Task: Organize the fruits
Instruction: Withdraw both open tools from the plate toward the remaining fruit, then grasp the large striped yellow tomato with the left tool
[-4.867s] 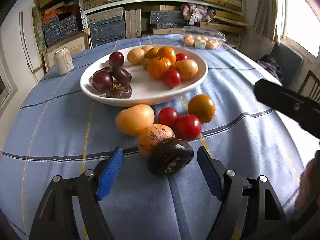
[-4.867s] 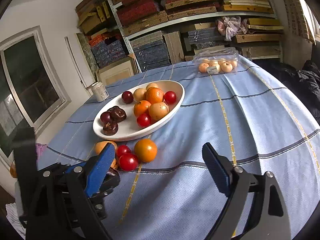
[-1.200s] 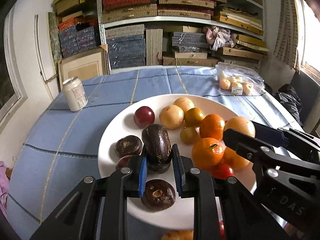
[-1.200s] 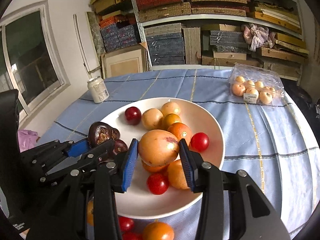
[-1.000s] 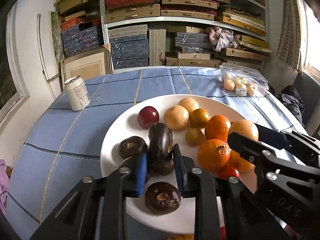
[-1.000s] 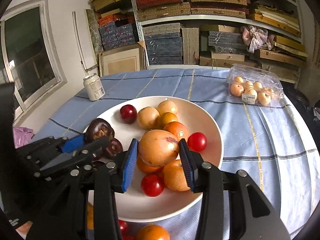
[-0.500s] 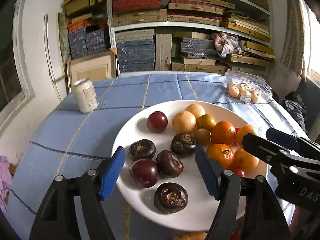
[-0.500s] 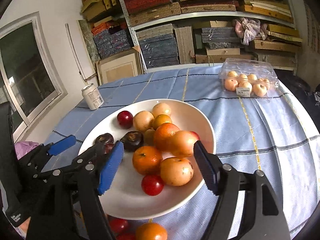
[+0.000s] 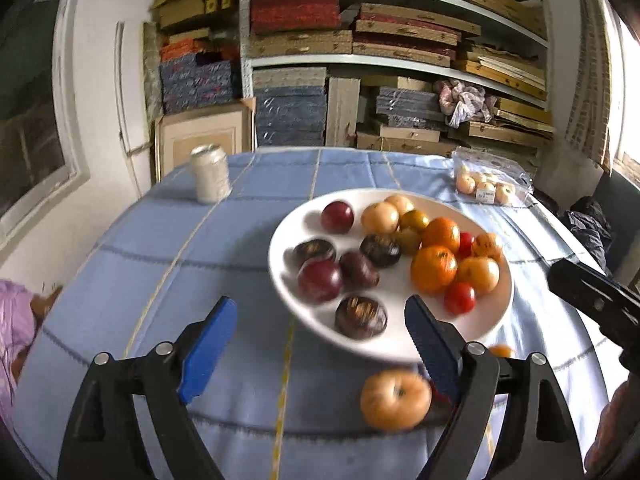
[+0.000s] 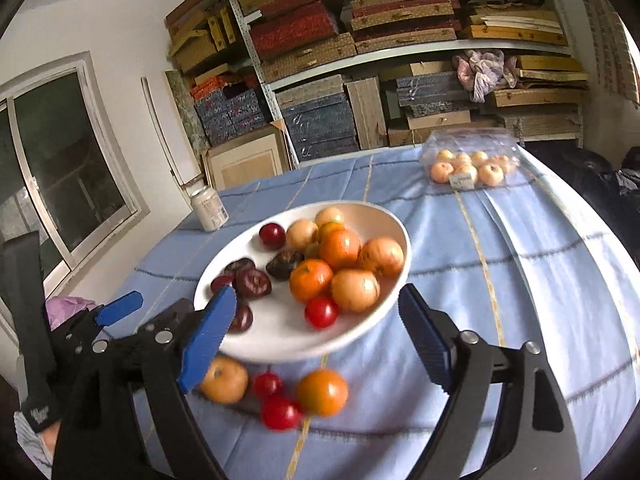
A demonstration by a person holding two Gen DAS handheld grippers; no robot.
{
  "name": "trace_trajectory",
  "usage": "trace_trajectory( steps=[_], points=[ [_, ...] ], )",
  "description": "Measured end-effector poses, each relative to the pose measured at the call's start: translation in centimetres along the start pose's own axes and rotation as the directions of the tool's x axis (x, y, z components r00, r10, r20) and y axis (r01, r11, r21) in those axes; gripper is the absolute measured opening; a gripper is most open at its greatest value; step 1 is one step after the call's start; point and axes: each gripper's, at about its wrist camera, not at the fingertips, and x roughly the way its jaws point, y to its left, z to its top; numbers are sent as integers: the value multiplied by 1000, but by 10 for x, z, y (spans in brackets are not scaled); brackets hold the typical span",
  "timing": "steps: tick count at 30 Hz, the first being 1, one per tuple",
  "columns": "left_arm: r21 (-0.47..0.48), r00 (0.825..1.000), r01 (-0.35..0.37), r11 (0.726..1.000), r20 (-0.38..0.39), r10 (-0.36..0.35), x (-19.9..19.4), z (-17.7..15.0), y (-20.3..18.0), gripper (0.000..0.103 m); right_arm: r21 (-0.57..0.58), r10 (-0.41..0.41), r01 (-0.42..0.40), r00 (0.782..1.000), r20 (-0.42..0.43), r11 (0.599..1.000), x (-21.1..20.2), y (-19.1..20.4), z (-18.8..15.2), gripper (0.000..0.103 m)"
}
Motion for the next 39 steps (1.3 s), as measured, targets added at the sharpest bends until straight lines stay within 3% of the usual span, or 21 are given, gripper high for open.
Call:
trace_trajectory(
  steps=[4,8,16,21,28,33,39],
  points=[
    [-5,999,11,1000,-51,-12,-2,-17,12,87,1,-20,20,1000,-11,1000,-15,-5,-18,83],
    [-54,991,88,995,-95,-93,-1,-27,24,87,10,-46,46,999,-23,999,-27,-13,-33,85],
    [123,990,118,985,-90,-107,-4,-41,-13,87,-14,-38,37,999,-38,999,-29,-7,-36,85],
    [174,984,138,975,-140,-114,14,-44,-29,86,-25,-52,50,998,-46,998,-26,-5,-35,85],
    [100,968,180,979,-196,-158,29,-41,-21,73,-15,-81,80,993,-81,997,-18,-10,-36,85],
    [118,958,206,971,-227,-175,34,-43,-26,48,-47,-125,119,980,-153,992,-1,-10,-44,85],
    [116,965,175,978,-219,-147,30,-44,-22,47,-106,-129,110,973,-193,988,14,-3,-50,85]
  ],
)
